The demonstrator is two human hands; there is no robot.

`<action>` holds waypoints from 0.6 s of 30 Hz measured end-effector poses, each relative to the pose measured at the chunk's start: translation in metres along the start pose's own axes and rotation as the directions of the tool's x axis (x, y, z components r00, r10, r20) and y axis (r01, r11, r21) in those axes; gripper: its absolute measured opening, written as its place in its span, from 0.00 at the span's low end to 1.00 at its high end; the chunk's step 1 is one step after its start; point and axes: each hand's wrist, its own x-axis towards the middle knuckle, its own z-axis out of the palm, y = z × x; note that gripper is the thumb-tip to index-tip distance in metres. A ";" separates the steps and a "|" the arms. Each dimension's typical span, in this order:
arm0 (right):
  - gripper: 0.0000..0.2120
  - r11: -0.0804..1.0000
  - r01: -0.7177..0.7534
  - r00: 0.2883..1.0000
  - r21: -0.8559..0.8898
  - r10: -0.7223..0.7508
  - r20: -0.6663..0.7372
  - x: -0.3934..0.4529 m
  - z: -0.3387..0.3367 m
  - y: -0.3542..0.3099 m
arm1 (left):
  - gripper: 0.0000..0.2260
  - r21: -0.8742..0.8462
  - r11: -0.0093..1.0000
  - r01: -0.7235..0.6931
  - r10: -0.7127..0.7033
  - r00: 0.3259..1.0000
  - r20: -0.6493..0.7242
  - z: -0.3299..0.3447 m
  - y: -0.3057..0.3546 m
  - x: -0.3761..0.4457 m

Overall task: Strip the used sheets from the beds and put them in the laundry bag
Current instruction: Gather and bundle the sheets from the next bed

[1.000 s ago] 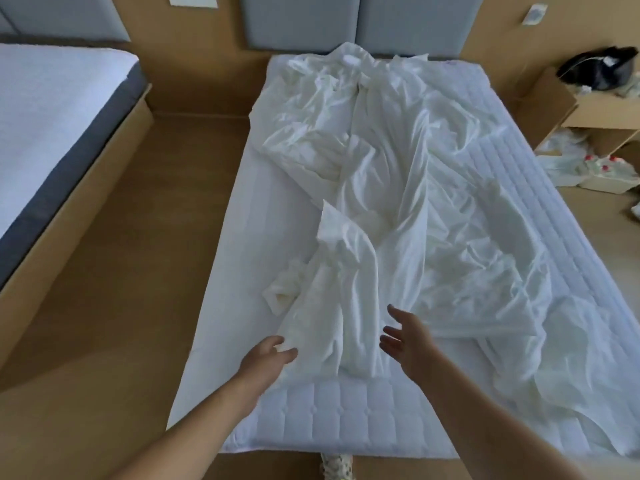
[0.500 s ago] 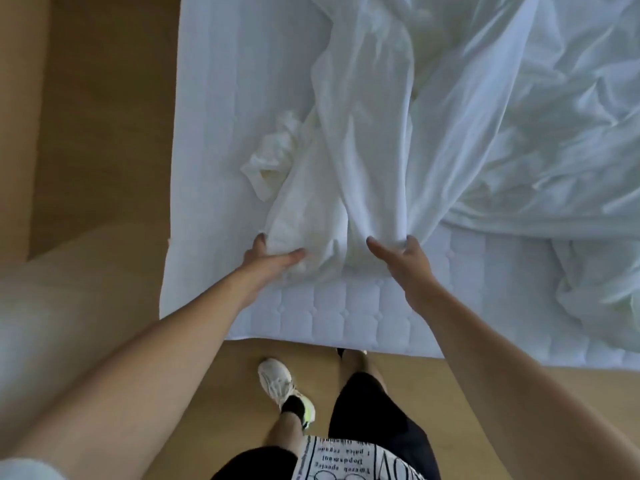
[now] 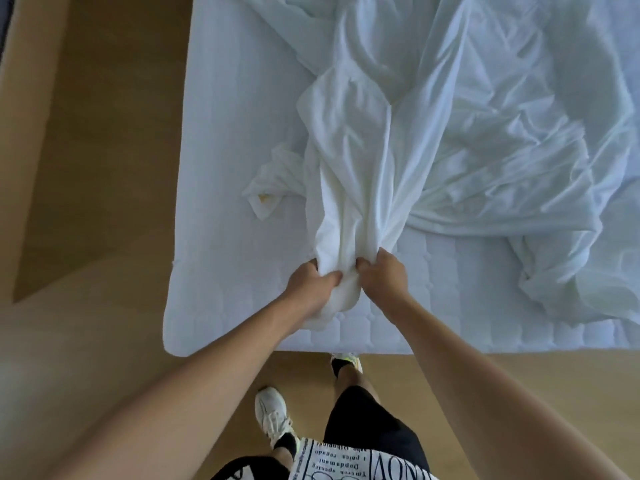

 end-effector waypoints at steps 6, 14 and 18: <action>0.11 0.997 0.053 0.995 -0.049 -0.057 -0.084 -0.093 -0.030 -0.012 | 0.10 0.092 0.983 -0.157 0.144 0.981 0.131 -0.028 0.005 -0.086; 0.09 0.992 0.063 0.997 -0.106 -0.067 -0.040 -0.224 -0.028 -0.015 | 0.23 0.433 0.840 -0.328 0.157 0.910 0.385 -0.083 0.004 -0.195; 0.05 0.960 0.118 0.992 -0.254 -0.103 0.072 -0.267 -0.022 -0.018 | 0.22 0.515 0.785 -0.343 0.037 0.856 0.515 -0.104 -0.006 -0.230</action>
